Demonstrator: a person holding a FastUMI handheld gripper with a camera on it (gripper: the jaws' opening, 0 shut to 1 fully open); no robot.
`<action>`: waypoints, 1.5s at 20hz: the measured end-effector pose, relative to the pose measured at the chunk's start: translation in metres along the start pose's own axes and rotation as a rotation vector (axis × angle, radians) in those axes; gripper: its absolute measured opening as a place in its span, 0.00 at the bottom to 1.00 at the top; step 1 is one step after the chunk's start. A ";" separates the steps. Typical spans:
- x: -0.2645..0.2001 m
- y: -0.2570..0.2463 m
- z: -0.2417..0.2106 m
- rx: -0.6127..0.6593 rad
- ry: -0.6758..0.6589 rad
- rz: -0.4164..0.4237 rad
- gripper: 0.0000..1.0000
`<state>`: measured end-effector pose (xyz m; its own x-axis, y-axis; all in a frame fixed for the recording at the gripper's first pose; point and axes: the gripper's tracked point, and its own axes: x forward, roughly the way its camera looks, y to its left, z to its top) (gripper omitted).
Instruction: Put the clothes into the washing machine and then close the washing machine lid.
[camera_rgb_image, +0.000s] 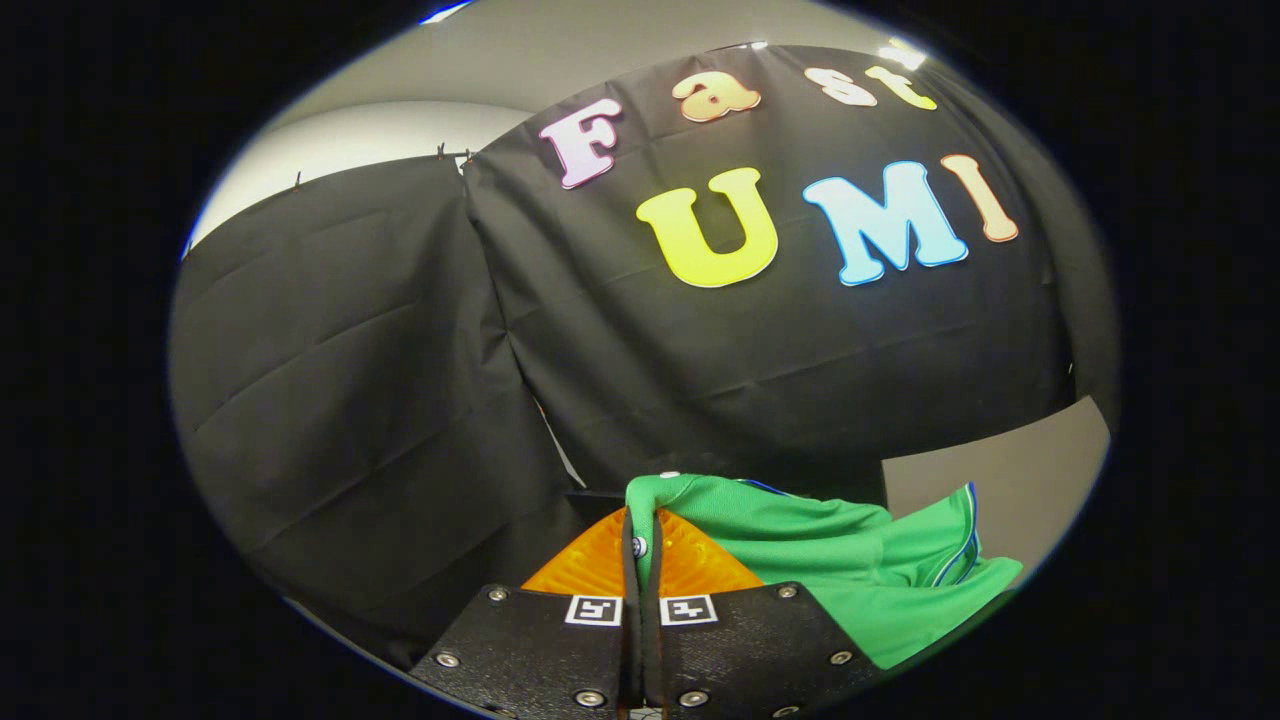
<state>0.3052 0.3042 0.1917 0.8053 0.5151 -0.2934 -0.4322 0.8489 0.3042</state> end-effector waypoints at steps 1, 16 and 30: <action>0.004 0.005 -0.002 0.000 0.004 0.004 0.00; 0.077 0.040 -0.097 -0.031 0.123 -0.006 0.00; 0.124 0.024 -0.182 -0.118 0.197 -0.088 0.00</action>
<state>0.3215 0.4098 -0.0024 0.7520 0.4420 -0.4890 -0.4175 0.8935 0.1654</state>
